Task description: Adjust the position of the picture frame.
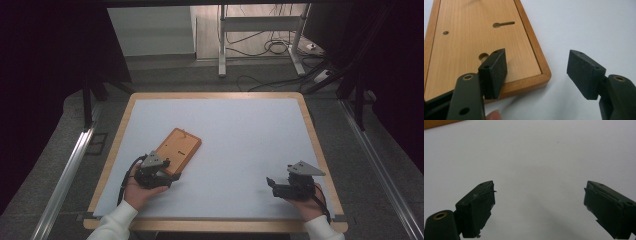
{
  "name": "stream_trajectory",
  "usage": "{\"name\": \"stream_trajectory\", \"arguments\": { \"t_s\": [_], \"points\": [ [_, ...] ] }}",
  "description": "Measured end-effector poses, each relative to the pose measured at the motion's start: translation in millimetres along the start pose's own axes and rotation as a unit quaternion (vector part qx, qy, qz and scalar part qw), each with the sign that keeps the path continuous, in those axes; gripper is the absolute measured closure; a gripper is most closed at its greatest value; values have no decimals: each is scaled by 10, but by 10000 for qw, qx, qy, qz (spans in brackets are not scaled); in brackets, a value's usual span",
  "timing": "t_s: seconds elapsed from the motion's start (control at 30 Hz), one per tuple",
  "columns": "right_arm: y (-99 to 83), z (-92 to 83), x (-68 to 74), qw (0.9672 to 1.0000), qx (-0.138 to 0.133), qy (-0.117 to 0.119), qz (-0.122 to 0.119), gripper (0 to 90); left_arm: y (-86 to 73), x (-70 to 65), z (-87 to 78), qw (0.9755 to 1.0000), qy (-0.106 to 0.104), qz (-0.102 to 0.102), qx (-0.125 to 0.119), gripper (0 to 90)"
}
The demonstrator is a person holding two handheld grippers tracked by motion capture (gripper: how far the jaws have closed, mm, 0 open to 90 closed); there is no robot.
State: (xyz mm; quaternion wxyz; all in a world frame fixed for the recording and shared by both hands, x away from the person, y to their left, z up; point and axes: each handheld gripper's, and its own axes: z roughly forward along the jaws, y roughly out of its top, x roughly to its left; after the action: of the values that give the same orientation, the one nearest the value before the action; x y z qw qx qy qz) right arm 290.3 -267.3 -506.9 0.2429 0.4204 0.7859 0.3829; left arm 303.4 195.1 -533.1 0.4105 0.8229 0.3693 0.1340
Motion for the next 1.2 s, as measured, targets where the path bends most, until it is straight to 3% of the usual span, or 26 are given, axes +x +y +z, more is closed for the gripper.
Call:
{"name": "stream_trajectory", "arguments": {
  "t_s": [0.13, 0.17, 0.37, 0.8, 0.9, 0.93, 0.97, 1.03, 1.07, 1.1, 1.13, 1.2],
  "points": [
    [-13, -8, -51, 9999, 12, -103, 77, 105, 6, -33, -10, 10000, 17, 43, -13, 319],
    [-20, -8, -72, 9997, 26, -126, 201, 107, 6, -45, -24, 10000, 33, 57, -40, 318],
    [-19, 6, -27, 9999, 57, -73, 58, 110, 4, -51, -60, 9999, 43, 108, -85, 319],
    [14, 23, 34, 10000, 58, -34, 41, 113, -10, -54, -141, 9998, 50, 70, -154, 349],
    [13, 7, 37, 9999, 85, -78, 67, 113, 14, -11, -143, 9999, 43, -21, -142, 374],
    [6, -1, 31, 9999, 93, -89, 41, 114, 31, 9, -153, 9999, 30, -48, -147, 455],
    [6, -1, 31, 9999, 93, -89, 41, 114, 53, 34, -173, 9999, -58, -61, -144, 455],
    [-5, -6, 24, 9999, 97, -75, 35, 114, 106, 71, -213, 9996, -172, -120, -176, 591],
    [-9, -10, 19, 9999, 103, -73, 35, 114, 145, 97, -238, 9995, -208, -155, -174, 709],
    [-13, -17, 12, 9999, 101, -67, 49, 114, 166, 112, -247, 9995, -226, -164, -161, 709],
    [-15, -24, 2, 9999, 92, -70, 86, 121, 193, 137, -258, 9995, -233, -159, -137, 791],
    [-15, -26, -1, 9999, 84, -66, 89, 121, 217, 176, -260, 9995, -232, -180, -105, 820]
  ]
}}
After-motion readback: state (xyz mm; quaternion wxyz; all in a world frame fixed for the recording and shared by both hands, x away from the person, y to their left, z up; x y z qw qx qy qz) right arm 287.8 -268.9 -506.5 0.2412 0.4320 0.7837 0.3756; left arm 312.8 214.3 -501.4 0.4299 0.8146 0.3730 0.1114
